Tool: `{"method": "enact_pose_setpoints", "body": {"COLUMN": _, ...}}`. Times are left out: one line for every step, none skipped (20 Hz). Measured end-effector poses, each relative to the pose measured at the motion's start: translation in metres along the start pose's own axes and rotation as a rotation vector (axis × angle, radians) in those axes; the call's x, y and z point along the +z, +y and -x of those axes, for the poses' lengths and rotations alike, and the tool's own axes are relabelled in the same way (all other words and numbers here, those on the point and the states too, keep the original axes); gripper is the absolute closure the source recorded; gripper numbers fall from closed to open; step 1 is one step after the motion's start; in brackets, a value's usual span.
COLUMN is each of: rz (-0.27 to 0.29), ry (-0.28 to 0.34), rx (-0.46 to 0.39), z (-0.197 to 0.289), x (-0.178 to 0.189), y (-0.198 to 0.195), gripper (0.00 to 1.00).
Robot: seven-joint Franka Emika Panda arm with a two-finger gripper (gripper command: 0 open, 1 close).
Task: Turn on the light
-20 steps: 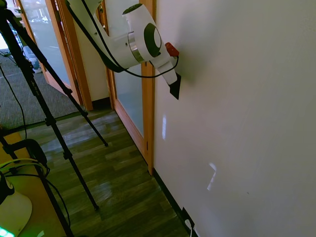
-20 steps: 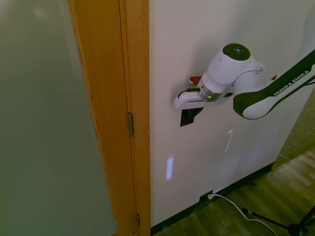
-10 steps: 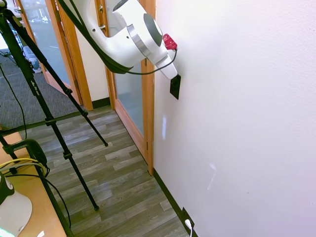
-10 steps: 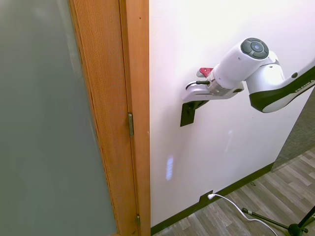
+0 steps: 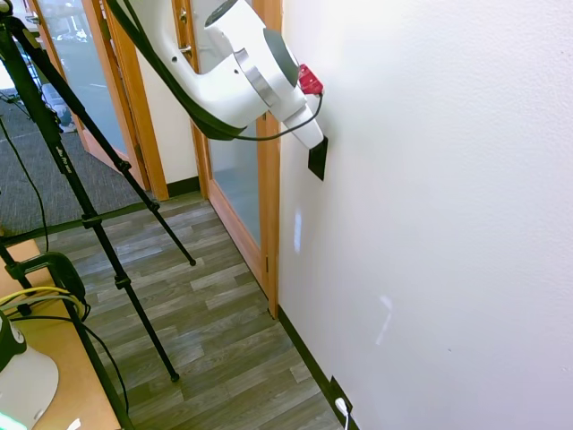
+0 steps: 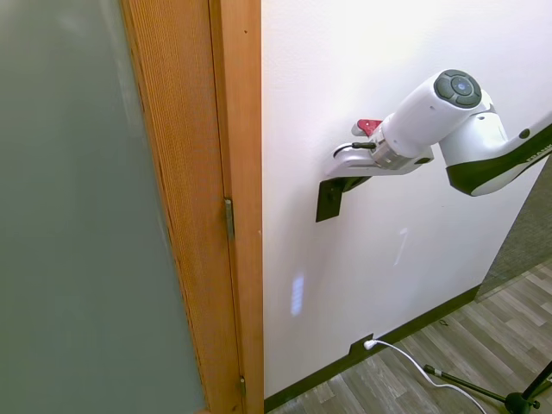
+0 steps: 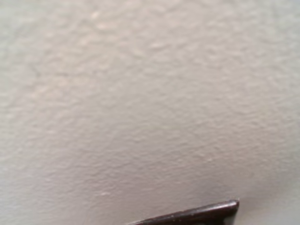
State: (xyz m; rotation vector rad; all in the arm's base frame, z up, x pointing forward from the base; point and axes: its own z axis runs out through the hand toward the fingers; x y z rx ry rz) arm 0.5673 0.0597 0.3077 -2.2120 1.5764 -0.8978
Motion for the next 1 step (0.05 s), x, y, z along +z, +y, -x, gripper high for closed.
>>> {"method": "enact_pose_setpoints", "body": {"rz": -0.010, "ry": -0.001, "rx": 0.005, "z": -0.0006, "x": -0.0037, "y": 0.0022, "gripper": 0.00}}
